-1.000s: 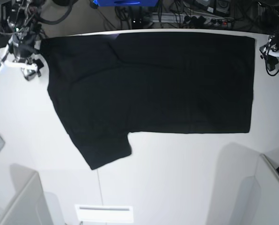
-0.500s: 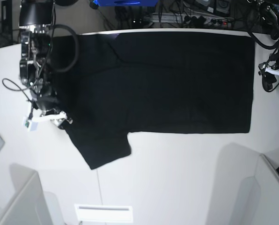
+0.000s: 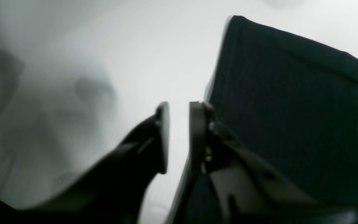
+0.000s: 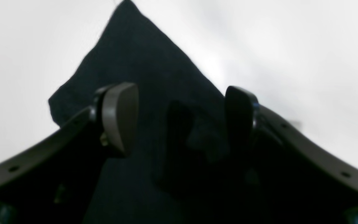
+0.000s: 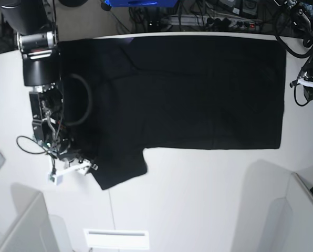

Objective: Fold the T-shirt properly
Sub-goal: 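Reach the right gripper to the hem corner and grasp it, then reach the left gripper to the other hem corner and grasp it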

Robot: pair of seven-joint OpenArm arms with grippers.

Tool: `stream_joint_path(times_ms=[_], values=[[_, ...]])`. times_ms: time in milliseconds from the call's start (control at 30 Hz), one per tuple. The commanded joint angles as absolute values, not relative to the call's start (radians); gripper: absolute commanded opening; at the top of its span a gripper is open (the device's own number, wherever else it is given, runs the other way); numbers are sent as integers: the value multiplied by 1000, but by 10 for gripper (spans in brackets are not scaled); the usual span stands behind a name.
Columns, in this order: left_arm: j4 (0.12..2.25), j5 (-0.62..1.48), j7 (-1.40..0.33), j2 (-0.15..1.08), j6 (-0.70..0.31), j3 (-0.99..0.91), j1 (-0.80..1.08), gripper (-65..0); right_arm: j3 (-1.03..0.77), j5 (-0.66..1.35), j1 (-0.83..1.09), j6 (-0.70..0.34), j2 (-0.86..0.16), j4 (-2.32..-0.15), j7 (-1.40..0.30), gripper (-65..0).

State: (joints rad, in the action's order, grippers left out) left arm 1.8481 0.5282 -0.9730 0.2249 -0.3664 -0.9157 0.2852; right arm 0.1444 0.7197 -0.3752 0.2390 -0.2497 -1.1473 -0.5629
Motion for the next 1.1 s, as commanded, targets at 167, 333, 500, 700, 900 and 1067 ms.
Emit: stream_joint_path(times_ms=[167,333,500,700,900,1067], values=[[1862,460,-946,240,-363,-923,285,-632,222,719,-549,166,-259,-937,-536,-237],[1862,453,-946,240,-363,-923,285,-624,297,717,-627,128,-259,-774,-441,-237],[1862,453,-946,239,-363,-923,285,-624,352,717,-685,27,-255,-624,-412,-240],[1862,456,-947,239,-363,-921,285,-624,355,717,-684,19,-229,-591,-395,-243],[1862,456,-947,237,-364,-921,285,-622,355,717,-670,19,-213,-591,-390,-246],[1862,453,-951,239,-364,-921,285,-619,355,716,-659,19,-213,-590,-363,-317]])
